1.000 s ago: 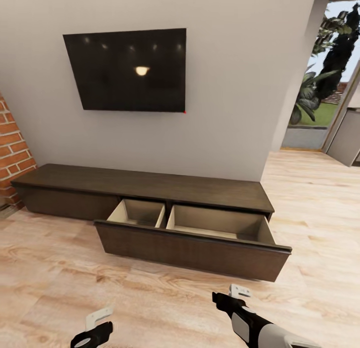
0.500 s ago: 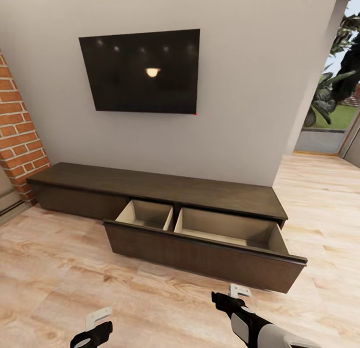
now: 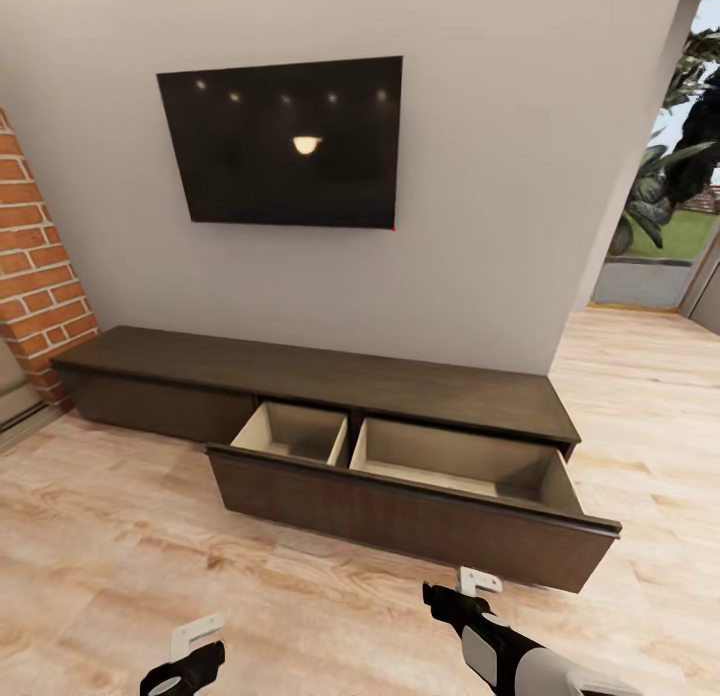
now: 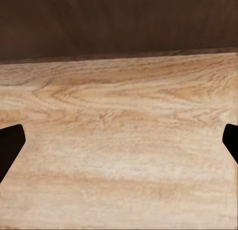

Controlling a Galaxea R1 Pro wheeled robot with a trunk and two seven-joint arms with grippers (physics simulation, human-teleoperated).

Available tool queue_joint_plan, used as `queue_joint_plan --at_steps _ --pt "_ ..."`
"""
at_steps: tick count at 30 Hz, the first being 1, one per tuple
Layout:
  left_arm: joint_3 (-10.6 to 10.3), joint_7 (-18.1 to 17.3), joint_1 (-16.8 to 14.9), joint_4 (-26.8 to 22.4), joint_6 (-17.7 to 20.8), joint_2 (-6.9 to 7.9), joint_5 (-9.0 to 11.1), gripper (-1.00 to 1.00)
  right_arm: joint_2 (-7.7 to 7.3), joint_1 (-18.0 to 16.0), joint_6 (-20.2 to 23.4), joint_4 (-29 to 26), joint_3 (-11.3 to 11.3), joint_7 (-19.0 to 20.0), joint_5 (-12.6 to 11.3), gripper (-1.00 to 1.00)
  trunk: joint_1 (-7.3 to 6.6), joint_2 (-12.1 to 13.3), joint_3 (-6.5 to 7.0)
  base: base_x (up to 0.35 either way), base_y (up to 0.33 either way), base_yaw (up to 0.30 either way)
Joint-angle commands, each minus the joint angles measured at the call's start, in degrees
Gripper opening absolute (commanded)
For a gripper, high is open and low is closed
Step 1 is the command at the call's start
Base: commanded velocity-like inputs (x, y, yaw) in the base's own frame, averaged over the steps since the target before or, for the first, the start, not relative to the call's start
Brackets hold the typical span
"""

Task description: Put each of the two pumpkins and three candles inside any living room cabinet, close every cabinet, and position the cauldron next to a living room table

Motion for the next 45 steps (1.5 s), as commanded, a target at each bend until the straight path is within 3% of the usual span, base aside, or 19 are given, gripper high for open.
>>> queue_joint_plan --at_steps 1,10,34,45 --pt "-0.4 0.4 0.0 0.0 -0.4 0.05 0.5 1.00 0.02 0.0 -0.2 0.1 0.0 0.0 -0.5 1.00 -0.03 0.0 -0.05 -0.243 0.100 0.000" --pt "-0.5 0.7 0.0 0.0 -2.0 0.05 0.6 1.00 0.02 0.0 -0.3 0.1 0.0 -0.1 -0.5 1.00 -0.03 0.0 -0.05 -0.075 0.027 0.039" --pt "-0.5 0.7 0.0 0.0 -2.0 -0.03 0.7 1.00 0.37 0.0 -0.2 0.1 0.0 -0.2 -0.5 1.00 -0.03 0.0 -0.05 -0.001 0.000 0.261" --pt "-0.5 0.7 0.0 0.0 -2.0 -0.03 0.7 1.00 0.46 0.0 -0.3 0.1 0.0 0.0 -0.5 1.00 -0.03 0.0 -0.02 0.000 0.000 0.075"
